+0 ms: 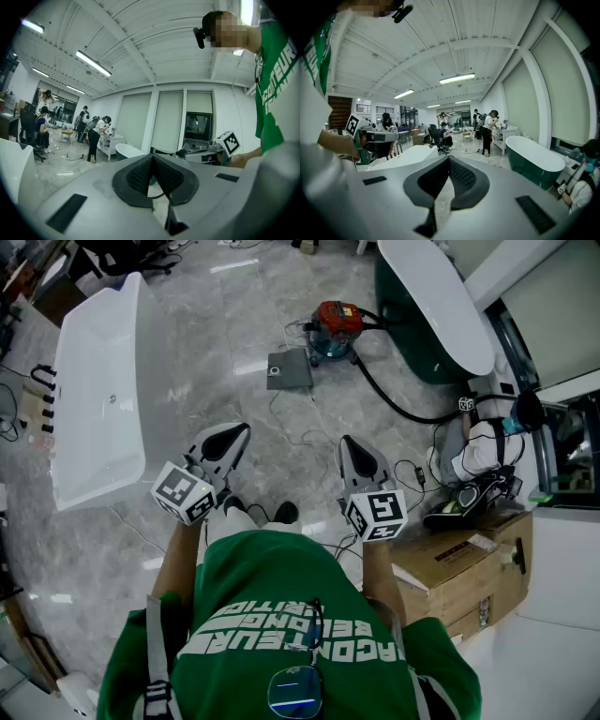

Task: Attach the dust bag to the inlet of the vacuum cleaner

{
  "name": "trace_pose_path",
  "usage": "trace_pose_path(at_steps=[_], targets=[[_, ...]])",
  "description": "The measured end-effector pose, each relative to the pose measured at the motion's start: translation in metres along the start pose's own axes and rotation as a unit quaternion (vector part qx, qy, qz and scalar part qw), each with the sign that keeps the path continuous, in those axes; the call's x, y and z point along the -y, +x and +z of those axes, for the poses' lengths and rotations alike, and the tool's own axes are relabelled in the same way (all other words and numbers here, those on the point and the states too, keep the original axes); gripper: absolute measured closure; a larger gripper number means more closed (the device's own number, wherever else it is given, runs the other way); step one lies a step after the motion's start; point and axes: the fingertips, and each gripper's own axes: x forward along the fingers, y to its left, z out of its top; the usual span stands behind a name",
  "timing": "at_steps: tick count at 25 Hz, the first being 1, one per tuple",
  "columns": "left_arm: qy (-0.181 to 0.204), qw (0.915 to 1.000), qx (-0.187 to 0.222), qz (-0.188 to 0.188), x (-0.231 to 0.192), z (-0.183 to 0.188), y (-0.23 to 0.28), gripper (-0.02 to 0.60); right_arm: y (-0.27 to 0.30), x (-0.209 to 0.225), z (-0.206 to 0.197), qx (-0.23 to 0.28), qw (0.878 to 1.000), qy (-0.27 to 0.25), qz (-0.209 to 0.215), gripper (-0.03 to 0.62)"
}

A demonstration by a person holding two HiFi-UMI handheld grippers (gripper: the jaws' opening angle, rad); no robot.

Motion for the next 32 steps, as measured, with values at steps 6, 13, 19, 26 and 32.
trace_pose_path(at_steps=[6,13,19,26,32], targets=[[0.0,1.0,0.005,-0.001,0.0,-0.001,0.01,0.578,0.011,0.002,-0.01,-0.008,1.0,0.003,0.009,0.586],[-0.016,0.9998,0.0,-0.006,-0.027,-0.014,0.018,0.578,0.042,-0.009,-0.018,-0.023,0.999,0.012,0.021,0.586],[-0.035,0.9993,0.008,-0.014,-0.086,-0.016,0.039,0.578,0.096,-0.005,-0.008,-0.032,0.999,0.002,0.013,0.586],[-0.041,0.9979,0.015,-0.049,-0.178,0.003,0.076,0.578,0.189,-0.003,0.022,-0.042,0.999,-0.007,-0.007,0.586],[-0.043,0.9954,-0.003,-0.086,-0.252,0.005,0.102,0.578,0.262,0.002,0.032,-0.053,0.998,0.0,-0.033,0.586]])
